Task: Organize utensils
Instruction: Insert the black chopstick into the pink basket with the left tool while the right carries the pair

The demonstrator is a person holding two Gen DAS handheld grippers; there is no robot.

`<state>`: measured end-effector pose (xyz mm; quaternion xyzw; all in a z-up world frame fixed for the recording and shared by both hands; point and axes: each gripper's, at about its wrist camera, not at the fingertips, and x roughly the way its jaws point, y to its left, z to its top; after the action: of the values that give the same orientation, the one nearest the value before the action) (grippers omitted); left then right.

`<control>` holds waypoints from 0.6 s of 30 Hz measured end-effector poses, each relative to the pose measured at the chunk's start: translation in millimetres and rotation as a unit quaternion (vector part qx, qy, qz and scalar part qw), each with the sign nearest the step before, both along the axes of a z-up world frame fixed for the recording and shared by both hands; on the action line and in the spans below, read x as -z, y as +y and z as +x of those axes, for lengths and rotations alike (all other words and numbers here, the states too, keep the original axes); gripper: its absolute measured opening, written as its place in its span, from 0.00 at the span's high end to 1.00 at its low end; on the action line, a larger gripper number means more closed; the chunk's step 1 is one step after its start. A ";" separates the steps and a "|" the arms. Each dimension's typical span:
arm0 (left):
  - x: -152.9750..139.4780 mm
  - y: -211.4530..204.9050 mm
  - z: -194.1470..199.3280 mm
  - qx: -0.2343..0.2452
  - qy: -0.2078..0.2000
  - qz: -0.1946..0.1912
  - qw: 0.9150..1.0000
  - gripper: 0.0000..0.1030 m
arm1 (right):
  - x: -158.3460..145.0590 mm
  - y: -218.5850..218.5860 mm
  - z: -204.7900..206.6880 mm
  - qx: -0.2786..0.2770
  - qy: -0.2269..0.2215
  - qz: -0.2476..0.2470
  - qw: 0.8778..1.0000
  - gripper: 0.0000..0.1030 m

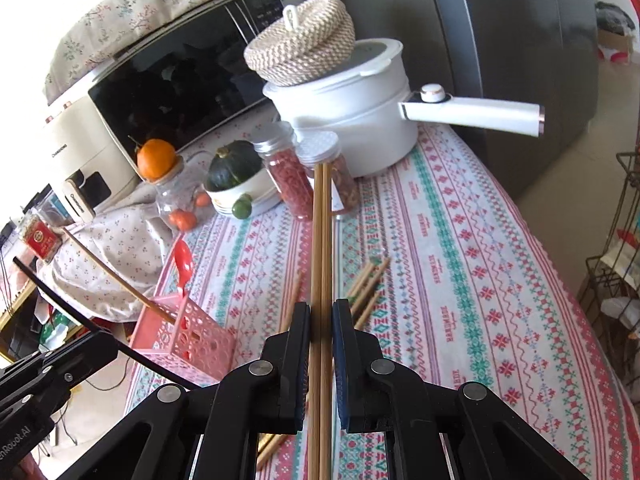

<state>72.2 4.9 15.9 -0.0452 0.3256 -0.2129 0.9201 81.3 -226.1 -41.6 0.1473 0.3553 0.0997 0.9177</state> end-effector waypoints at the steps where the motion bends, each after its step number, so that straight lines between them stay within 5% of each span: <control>1: -4.7 5.1 -3.0 -0.005 -0.009 -0.002 1.000 0.95 | -2.9 2.7 -0.6 0.000 -0.009 -0.005 1.000 0.91; 12: -48.9 59.1 -18.6 -0.082 -0.124 -0.025 0.989 0.95 | -23.8 38.0 -6.0 -0.017 -0.087 -0.034 0.996 0.91; 18: -36.3 73.9 3.4 -0.121 -0.127 -0.003 0.985 0.95 | -20.0 60.4 -0.1 -0.033 -0.087 -0.032 0.995 0.91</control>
<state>75.6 78.8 52.2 -0.0597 0.1977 -0.1054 0.9728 81.2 -165.7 -21.7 0.0969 0.2816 0.1305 0.9456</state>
